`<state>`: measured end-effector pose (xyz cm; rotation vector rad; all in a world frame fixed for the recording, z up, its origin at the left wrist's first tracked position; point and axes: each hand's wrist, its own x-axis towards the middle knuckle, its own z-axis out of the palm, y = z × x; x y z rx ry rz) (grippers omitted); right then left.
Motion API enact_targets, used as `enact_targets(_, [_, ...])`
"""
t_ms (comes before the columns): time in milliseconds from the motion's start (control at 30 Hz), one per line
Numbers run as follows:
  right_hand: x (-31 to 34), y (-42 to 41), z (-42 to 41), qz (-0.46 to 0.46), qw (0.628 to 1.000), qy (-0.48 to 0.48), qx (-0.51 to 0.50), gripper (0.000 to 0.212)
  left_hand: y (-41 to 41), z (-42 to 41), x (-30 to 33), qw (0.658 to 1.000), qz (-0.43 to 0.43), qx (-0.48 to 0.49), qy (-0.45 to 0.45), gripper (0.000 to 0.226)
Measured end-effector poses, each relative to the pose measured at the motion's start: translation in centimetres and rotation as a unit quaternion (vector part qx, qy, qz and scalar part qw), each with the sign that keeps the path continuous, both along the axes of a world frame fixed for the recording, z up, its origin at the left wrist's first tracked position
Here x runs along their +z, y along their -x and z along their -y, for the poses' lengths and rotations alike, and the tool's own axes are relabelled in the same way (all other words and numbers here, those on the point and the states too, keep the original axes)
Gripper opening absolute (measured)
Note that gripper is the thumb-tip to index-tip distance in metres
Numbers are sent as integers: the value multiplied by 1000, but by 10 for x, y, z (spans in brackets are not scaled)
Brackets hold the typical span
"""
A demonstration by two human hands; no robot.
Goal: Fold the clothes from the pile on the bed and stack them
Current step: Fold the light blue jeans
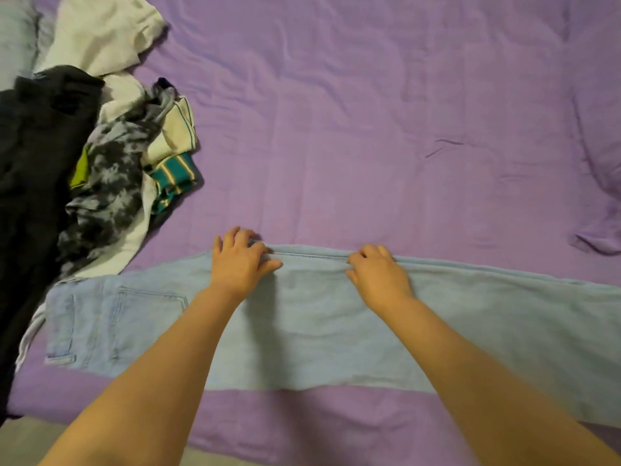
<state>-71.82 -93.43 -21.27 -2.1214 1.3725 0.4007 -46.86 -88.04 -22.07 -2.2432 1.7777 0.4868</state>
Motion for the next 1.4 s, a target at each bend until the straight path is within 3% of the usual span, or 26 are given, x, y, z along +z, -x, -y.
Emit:
enact_targets(200, [0, -18, -6, -24, 994, 57, -87, 26, -3, 6, 7, 989, -58, 110, 77, 33])
enact_targets(300, [6, -41, -28, 53, 994, 98, -12, 37, 13, -5, 11, 966, -66, 217, 121, 43])
enact_targets(400, [4, -74, -51, 122, 983, 71, 116, 50, 23, -34, 7, 942, -70, 261, 197, 29])
enact_targets(433, [0, -86, -57, 118, 981, 38, 148, 57, 23, -45, 3, 945, -67, 257, 193, 28])
enact_targets(500, [-7, -108, -64, 92, 977, 4, 192, 66, 15, -62, -6, 962, -64, 244, 101, 41])
enact_targets(633, [-19, -140, -60, 0, 958, 36, 285, 66, -20, -77, -23, 990, -68, 122, -37, 57])
enact_targets(733, [-15, -163, -42, -88, 966, 18, 242, 70, -46, -78, -18, 986, -141, 78, -30, 63])
enact_targets(833, [-5, -188, -40, -87, 984, -7, 157, 74, -71, -93, -10, 980, -150, 125, 33, 60])
enact_targets(933, [-2, -203, -69, -60, 970, 29, 236, 73, -98, -120, -5, 971, -98, 213, 44, 56])
enact_targets(1067, [-10, -218, -122, -67, 946, -39, 315, 76, -130, -154, 4, 964, -39, 254, 68, 51])
enact_targets(1133, [-17, -224, -136, -93, 939, -45, 328, 82, -147, -167, 7, 944, -6, 322, 71, 55])
enact_targets(1233, [-22, -230, -139, -128, 935, -41, 328, 88, -175, -186, 9, 879, -6, 473, 61, 76])
enact_targets(1333, [-19, -237, -145, -114, 943, -26, 312, 83, -202, -196, 8, 806, -56, 585, 65, 90])
enact_targets(1400, [-17, -239, -149, -92, 946, -16, 310, 83, -218, -199, 4, 791, -104, 599, 62, 87])
